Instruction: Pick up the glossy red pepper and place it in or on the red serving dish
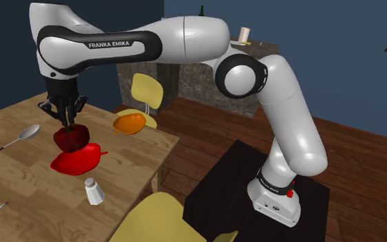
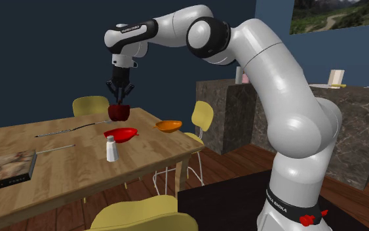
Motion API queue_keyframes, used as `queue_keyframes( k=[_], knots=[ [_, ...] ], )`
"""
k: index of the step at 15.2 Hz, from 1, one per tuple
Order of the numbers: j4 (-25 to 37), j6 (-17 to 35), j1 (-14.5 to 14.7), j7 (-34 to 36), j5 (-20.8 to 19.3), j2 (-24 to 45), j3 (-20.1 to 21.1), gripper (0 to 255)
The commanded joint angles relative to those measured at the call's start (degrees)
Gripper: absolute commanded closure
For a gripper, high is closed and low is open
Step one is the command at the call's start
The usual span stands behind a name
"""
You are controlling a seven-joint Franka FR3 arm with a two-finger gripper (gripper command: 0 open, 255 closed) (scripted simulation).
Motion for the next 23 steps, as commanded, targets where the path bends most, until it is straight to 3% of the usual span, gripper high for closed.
queue_keyframes(
  k=[1,14,22,23],
  knots=[
    [-1.6,1.6,-0.1,-0.1,0.0,-0.1,0.0,255],
    [-9.9,11.0,-0.7,-0.5,-0.1,1.2,-0.2,255],
    [-9.9,11.0,-0.7,-0.5,-0.1,1.2,-0.2,255],
    [-9.9,11.1,-0.7,-0.5,-0.1,1.2,-0.2,0]
  ],
)
